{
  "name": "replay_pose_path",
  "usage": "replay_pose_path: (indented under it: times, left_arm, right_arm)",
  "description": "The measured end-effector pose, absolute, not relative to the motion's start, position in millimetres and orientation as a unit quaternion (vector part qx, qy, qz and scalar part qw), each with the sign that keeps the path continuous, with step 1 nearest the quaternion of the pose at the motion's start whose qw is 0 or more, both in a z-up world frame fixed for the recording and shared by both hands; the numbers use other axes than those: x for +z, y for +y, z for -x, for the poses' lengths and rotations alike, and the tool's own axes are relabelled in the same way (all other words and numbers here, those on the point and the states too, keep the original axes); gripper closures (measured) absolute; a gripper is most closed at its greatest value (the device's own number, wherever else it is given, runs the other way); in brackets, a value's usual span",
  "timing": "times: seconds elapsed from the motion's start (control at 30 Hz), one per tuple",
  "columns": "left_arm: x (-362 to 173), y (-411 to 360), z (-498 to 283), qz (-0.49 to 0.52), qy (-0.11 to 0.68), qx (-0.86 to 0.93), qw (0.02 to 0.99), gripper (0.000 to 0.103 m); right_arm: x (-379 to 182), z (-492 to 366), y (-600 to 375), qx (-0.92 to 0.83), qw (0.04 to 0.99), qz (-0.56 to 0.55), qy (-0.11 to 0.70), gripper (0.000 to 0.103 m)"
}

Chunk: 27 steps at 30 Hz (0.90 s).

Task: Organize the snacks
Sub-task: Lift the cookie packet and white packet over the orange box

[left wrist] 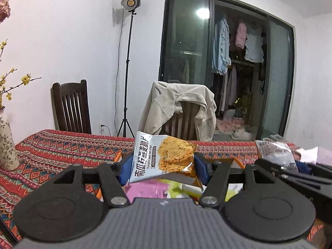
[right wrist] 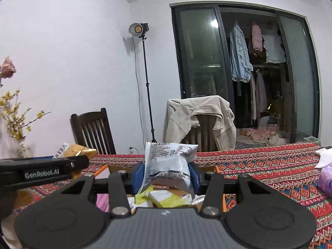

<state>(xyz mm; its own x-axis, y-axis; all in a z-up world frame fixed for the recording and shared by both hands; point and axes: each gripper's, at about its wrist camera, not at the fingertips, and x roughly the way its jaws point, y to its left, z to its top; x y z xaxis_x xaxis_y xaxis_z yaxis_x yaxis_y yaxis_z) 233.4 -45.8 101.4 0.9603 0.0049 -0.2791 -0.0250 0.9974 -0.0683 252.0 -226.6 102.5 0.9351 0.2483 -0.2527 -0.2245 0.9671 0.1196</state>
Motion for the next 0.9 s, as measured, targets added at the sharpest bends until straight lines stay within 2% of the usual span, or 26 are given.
replay_pose_path:
  times: [0.47,0.9]
  left_arm:
    - [78.4,-40.3,-294.9,0.050,0.153,0.020,0.987,0.041]
    - [51.8,-35.2,-311.8,0.046,0.172,0.014,0.984,0.041]
  right_arm:
    - [72.4,-314.9,-211.9,0.102,0.982,-0.040,0.157,0.058]
    - [46.9,-331.1,-212.2,0.108,0.976,-0.042,0.186,0.058]
